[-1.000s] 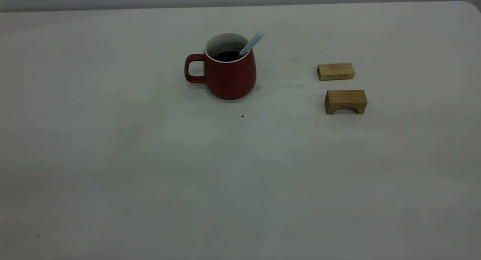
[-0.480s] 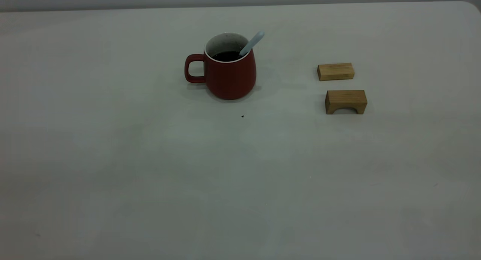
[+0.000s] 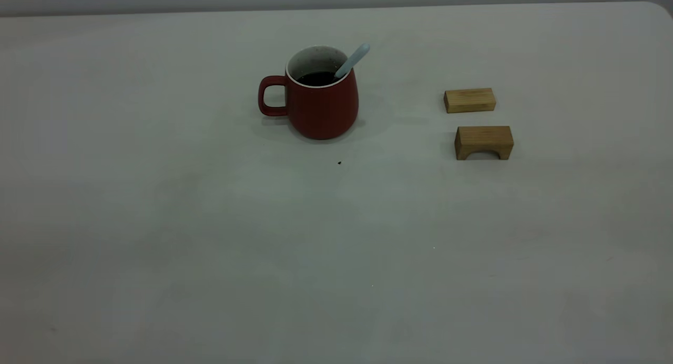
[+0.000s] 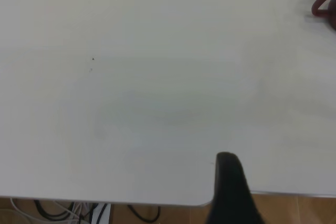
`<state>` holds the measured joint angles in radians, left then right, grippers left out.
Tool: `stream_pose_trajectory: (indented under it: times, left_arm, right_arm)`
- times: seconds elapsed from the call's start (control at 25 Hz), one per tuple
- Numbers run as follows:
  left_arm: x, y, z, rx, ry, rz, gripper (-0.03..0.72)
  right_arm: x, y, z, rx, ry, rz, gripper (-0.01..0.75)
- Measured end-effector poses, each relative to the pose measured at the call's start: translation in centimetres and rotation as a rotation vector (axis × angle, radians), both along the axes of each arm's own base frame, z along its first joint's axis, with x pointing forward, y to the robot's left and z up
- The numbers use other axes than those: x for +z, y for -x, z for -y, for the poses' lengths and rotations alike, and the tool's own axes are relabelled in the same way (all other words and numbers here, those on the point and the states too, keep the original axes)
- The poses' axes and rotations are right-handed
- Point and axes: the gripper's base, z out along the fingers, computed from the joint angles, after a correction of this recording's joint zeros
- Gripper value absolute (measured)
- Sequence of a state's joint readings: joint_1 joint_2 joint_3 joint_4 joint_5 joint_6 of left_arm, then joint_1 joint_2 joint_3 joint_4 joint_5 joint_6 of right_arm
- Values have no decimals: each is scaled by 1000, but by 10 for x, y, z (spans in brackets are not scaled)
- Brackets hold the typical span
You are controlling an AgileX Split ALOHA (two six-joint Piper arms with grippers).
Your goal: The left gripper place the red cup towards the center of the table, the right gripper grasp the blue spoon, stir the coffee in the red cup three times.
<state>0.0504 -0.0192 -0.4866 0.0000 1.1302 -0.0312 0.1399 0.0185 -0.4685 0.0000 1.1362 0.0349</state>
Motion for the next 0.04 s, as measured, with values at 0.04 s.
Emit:
stream_pose_trajectory:
  times: [0.04]
  left_arm:
    - [0,0,0,0,0,0,555]
  right_arm:
    - [0,0,0,1,1,0,237]
